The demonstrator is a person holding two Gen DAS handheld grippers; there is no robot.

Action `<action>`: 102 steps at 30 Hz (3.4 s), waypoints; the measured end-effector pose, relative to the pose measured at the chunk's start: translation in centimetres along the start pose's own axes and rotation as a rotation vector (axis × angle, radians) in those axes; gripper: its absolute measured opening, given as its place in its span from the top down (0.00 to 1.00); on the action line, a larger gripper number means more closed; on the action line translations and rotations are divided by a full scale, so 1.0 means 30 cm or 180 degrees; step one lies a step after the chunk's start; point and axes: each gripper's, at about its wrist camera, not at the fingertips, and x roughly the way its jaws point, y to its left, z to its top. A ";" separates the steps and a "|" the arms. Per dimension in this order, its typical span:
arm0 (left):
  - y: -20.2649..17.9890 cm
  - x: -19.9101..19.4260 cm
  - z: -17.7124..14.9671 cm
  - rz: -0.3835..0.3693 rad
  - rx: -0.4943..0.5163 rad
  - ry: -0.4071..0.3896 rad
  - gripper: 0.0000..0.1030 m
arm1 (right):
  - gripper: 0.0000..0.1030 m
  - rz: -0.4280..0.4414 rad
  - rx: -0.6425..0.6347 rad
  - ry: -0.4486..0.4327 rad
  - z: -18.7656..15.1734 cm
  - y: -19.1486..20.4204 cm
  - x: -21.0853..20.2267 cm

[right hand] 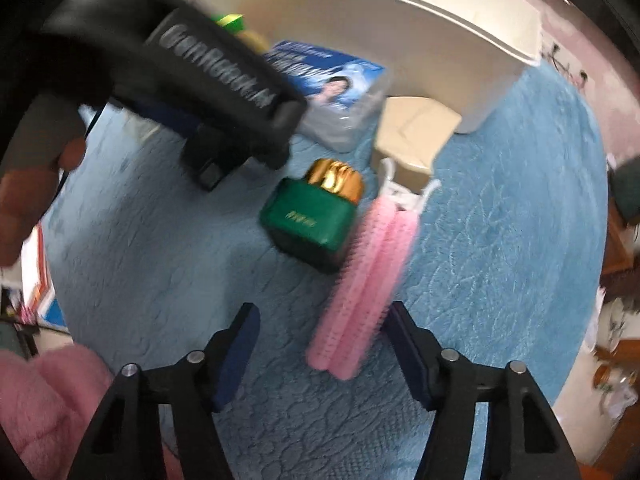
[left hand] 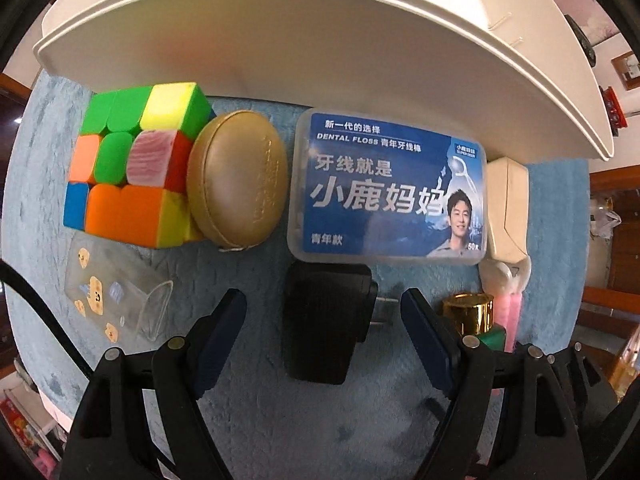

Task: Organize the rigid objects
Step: 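Grasp the pink hair roller with right tool while left tool grasps the black charger plug, then lift and carry the hair roller and charger over the tray with both tools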

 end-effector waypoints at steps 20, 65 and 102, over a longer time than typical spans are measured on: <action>-0.137 0.019 0.022 0.0266 0.0082 -0.0010 0.41 | 0.73 0.0087 0.0508 -0.0066 0.006 -0.158 -0.032; 0.286 -0.077 -0.395 -0.0240 0.0937 0.0804 0.43 | 0.75 -0.0092 0.2811 -0.0556 -0.129 0.019 -0.294; 0.196 -0.699 0.163 -0.0282 0.0890 -0.0872 0.43 | 0.75 -0.0194 0.2012 -0.1599 0.396 -0.191 -0.567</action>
